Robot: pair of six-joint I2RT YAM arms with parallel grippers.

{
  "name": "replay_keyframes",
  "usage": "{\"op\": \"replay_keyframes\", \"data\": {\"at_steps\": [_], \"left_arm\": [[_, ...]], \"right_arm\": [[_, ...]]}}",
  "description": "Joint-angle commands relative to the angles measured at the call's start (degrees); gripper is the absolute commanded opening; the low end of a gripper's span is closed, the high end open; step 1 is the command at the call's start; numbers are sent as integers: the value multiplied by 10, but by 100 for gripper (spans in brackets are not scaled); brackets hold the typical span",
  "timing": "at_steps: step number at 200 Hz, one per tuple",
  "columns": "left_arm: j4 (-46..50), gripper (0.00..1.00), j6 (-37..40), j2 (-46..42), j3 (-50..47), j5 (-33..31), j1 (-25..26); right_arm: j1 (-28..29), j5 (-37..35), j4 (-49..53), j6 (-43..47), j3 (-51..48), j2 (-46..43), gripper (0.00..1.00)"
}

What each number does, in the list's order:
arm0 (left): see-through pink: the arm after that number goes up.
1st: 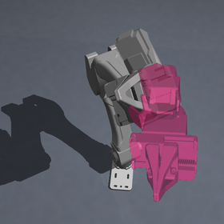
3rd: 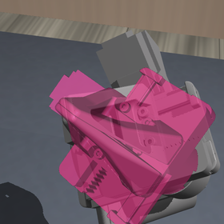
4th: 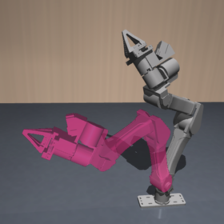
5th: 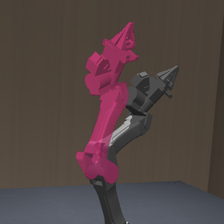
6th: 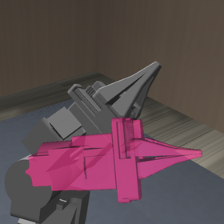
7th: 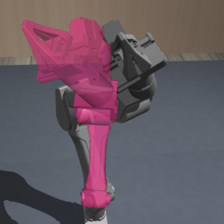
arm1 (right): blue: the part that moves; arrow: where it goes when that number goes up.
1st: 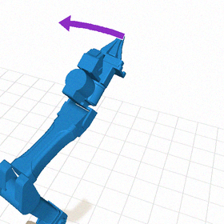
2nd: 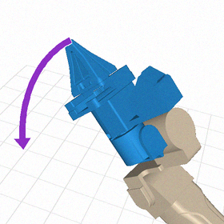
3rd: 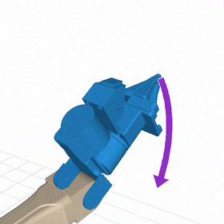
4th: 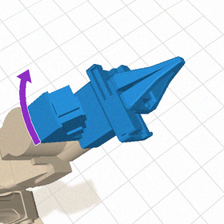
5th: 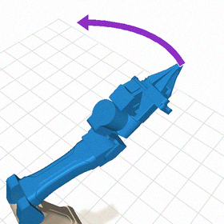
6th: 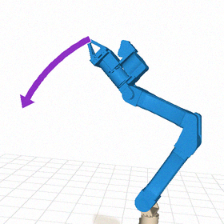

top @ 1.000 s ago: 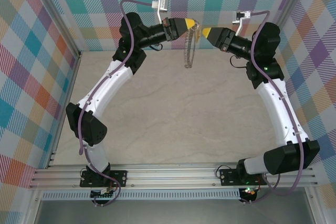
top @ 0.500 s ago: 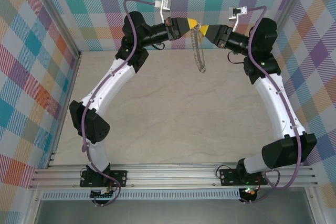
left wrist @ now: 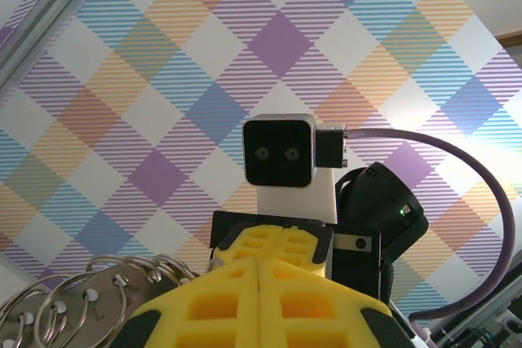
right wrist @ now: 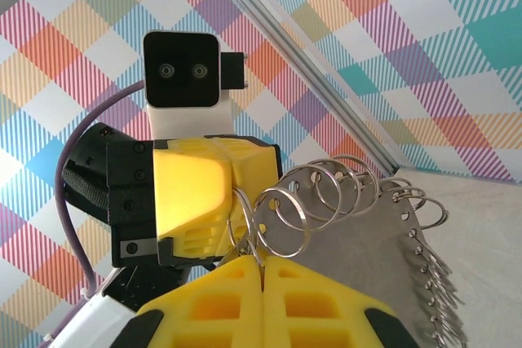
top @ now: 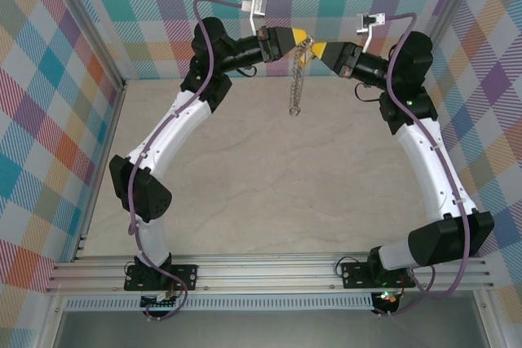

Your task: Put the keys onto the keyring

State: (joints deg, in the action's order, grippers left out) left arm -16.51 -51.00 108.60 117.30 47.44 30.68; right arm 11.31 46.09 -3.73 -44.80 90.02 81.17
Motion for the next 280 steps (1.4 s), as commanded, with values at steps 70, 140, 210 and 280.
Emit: {"op": "replay_keyframes", "data": {"at_steps": [70,140,210,280], "left_arm": [[-26,0,4,-18,-7,-21,2],[-13,0,14,-40,-47,-72,4],[-25,0,2,-27,-32,-74,4],[-51,0,-9,-21,-22,-43,4]], "right_arm": [[78,-108,35,31,-6,-14,0],[115,-180,85,53,1,-32,0],[119,-123,107,73,-32,-75,42],[6,-133,94,19,-84,-157,51]]}}
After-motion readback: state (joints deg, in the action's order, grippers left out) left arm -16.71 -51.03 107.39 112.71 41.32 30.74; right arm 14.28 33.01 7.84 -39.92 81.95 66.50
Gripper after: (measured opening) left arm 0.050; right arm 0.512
